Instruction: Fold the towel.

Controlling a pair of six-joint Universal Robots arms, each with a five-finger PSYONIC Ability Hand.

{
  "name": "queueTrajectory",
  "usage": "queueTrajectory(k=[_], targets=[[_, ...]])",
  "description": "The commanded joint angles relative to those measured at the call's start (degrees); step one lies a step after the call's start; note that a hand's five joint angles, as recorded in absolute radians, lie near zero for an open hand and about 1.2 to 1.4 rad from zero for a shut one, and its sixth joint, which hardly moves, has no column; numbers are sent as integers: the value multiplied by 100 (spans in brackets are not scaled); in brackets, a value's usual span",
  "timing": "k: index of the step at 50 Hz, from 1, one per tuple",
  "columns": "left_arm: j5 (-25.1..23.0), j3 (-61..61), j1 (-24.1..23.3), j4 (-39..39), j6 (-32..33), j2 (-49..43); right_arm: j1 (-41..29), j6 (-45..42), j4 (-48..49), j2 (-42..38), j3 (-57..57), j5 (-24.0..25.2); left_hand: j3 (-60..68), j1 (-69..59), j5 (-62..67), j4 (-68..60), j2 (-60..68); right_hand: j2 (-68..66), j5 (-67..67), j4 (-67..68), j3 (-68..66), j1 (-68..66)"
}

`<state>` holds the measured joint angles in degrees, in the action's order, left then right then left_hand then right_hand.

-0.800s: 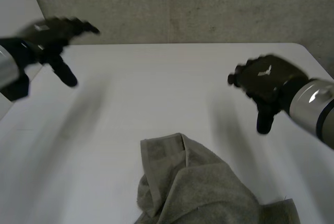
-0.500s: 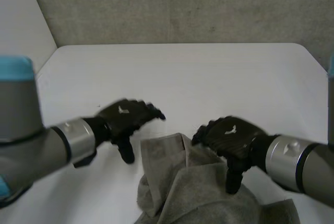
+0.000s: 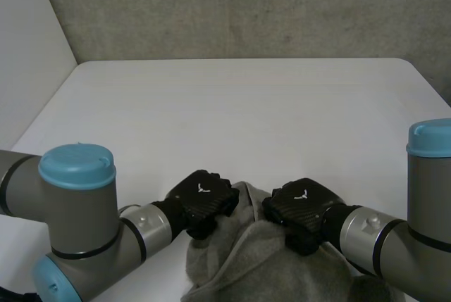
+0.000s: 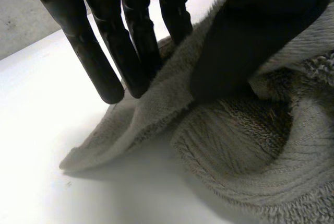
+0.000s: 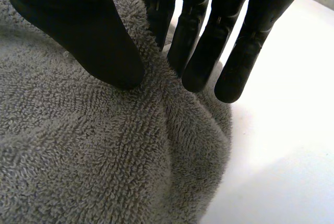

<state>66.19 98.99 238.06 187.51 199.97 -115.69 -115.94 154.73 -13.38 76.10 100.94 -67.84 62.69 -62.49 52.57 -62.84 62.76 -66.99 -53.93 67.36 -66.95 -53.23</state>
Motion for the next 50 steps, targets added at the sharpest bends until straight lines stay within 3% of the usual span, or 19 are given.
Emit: queueTrajectory(k=[1,6,8,10,11,13,16,20,25,30,35,41,44,46,50], targets=[[262,-72,-40,460,24,-94,10,-74,169,-60,-189,-10,1731,-1751,1743,-1716,1724,-1301,-1607,1264,-1305,-2677],[641,-477,-32,1015,68,-6,54,-83,599,-69,-778,-361,1731,-1751,1743,-1716,1724,-1301,-1607,1264,-1305,-2677],[843,-776,-23,1226,68,38,71,-109,1176,-43,-1416,-860,1731,-1751,1743,-1716,1724,-1301,-1607,1264,-1305,-2677],[1298,-1580,12,1568,33,169,71,-127,1493,-8,-1776,-1071,1731,-1751,1743,-1716,1724,-1301,-1607,1264,-1305,-2677],[1300,-1584,12,1569,33,170,71,-110,1835,1,-2136,-1212,1731,-1751,1743,-1716,1724,-1301,-1607,1264,-1305,-2677],[1729,-2415,48,1735,-28,406,54,-83,2187,10,-2506,-1283,1731,-1751,1743,-1716,1724,-1301,-1607,1264,-1305,-2677],[1985,-3075,56,1824,-73,652,27,-22,2759,45,-3025,-1240,1731,-1751,1743,-1716,1724,-1301,-1607,1264,-1305,-2677],[1986,-3359,83,1850,-99,898,1,93,2928,107,-3318,-1117,1731,-1751,1743,-1716,1724,-1301,-1607,1264,-1305,-2677],[1986,-2964,100,1745,-81,1058,71,137,2427,203,-3353,-757,1731,-1751,1743,-1716,1724,-1301,-1607,1264,-1305,-2677],[1960,-1725,241,1736,-20,1330,80,75,1443,54,-3309,-256,1731,-1751,1743,-1716,1724,-1301,-1607,1264,-1305,-2677],[1776,-24,425,1745,260,1418,386,-240,-56,-595,-3300,209,1731,-1751,1743,-1716,1724,-1301,-1607,1264,-1305,-2677],[1511,965,434,1745,736,1172,414,-953,-895,-1229,-3177,289,1731,-1751,1743,-1716,1724,-1301,-1607,1264,-1305,-2677],[1485,1281,426,1727,1140,776,405,-1340,-1150,-1599,-3116,210,1060,-1080,1072,-1046,1054,-786,-1092,749,-790,-2162],[1485,1439,417,1710,1534,592,388,-1437,-1150,-1818,-3107,158,288,-308,300,-273,282,788,481,-825,783,-588],[1485,1492,373,1675,1746,670,379,-1305,-1106,-1792,-3054,131,-265,245,-253,280,-271,1451,1145,-1488,1447,76]])
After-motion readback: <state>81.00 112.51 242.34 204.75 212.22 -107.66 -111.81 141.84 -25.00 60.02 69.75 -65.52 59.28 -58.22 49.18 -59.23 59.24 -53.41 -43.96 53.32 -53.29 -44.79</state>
